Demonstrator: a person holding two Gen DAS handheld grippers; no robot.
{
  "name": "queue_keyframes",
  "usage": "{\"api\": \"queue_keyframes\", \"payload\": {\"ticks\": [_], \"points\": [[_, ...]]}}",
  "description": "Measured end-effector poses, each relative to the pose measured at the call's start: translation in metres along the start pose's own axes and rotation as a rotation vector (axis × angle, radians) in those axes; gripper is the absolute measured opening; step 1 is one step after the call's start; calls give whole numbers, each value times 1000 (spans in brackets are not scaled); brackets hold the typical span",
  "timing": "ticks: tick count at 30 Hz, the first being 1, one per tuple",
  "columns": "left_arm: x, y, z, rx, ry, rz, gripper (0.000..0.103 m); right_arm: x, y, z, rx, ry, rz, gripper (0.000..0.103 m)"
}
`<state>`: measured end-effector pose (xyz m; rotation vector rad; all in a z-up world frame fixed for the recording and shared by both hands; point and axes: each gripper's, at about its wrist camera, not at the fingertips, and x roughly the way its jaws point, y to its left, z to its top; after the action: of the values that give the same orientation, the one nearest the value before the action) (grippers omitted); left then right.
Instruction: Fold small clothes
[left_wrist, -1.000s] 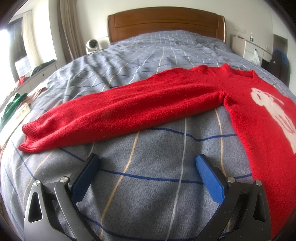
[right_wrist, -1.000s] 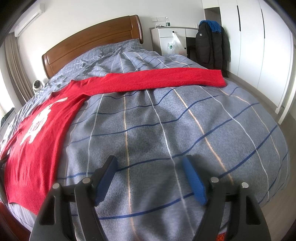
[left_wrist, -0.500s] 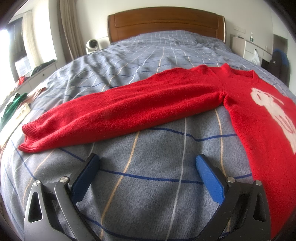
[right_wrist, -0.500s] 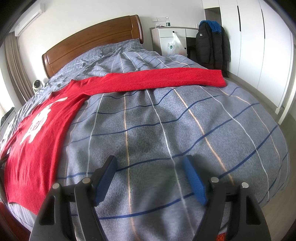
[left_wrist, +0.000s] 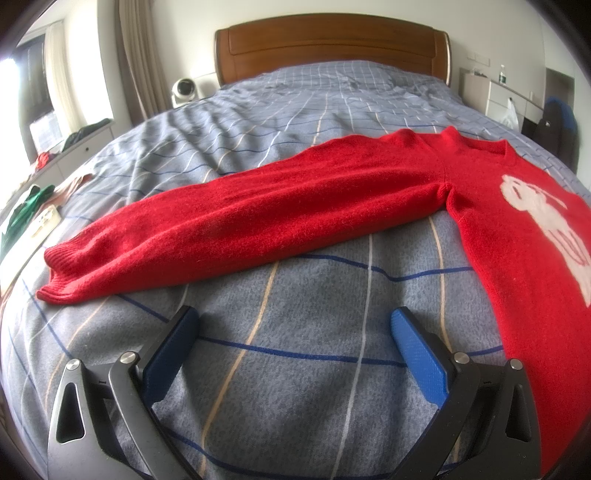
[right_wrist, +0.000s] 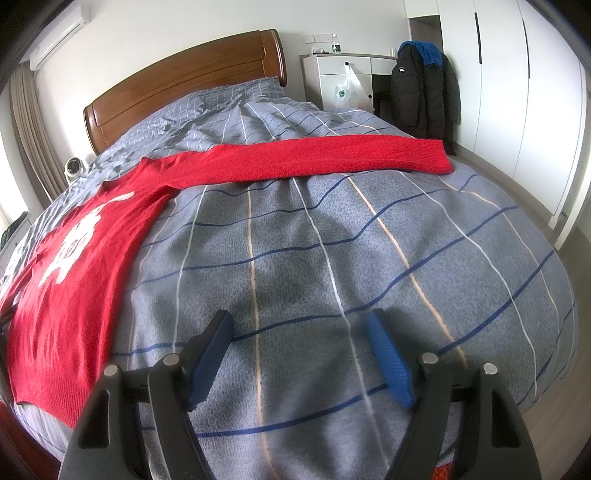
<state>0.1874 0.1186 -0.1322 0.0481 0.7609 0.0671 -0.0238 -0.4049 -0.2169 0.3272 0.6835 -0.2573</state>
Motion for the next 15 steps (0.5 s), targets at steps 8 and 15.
{"api": "queue_keyframes", "payload": {"ticks": [8, 15], "points": [[0, 0, 0, 0, 0, 0, 103, 0, 0, 0, -2, 0, -1, 75], [-1, 0, -1, 0, 0, 0, 103, 1, 0, 0, -3, 1, -1, 75]]}}
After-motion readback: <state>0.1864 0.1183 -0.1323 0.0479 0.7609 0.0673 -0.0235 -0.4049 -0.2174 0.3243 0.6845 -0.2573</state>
